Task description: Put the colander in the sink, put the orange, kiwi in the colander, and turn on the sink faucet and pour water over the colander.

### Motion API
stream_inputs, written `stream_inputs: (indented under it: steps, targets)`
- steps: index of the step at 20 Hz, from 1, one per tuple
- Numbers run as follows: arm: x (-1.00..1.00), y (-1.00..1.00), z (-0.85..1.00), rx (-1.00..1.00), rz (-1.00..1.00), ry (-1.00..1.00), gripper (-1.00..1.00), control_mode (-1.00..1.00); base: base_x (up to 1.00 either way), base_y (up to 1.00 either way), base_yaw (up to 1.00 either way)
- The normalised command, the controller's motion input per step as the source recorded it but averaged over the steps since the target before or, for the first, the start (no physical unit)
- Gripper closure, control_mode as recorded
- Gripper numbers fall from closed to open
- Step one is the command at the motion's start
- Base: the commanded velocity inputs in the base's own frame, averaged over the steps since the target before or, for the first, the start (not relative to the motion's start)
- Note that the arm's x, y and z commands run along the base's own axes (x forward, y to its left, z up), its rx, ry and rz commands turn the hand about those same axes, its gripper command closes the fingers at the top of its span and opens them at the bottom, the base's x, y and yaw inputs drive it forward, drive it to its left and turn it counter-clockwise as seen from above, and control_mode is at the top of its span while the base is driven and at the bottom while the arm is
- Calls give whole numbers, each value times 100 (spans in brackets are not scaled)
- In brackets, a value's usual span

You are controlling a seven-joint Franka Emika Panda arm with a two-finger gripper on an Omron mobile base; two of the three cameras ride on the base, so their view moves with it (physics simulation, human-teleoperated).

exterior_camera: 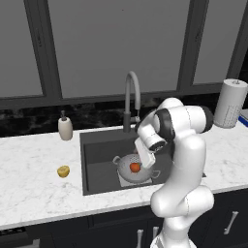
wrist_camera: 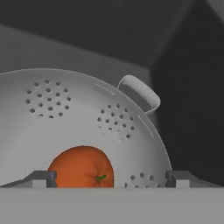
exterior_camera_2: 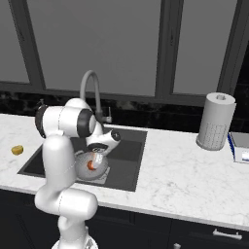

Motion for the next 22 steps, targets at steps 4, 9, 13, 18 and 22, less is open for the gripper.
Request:
stream_inputs:
  steps: [4, 9, 13, 18, 22]
  targets:
    - [-30, -5, 44, 2, 0, 0, -100, -100, 0, 0, 0]
    - [-46, -30, 44, 1, 0, 0, -100, -100, 0, 0, 0]
    - [-27, -13, 65, 0, 0, 2, -100, -100, 0, 0, 0]
    - [-24, 0, 82, 9, 0, 31, -100, -100, 0, 0, 0]
    - [-57, 0, 64, 14, -3, 29, -100, -100, 0, 0, 0]
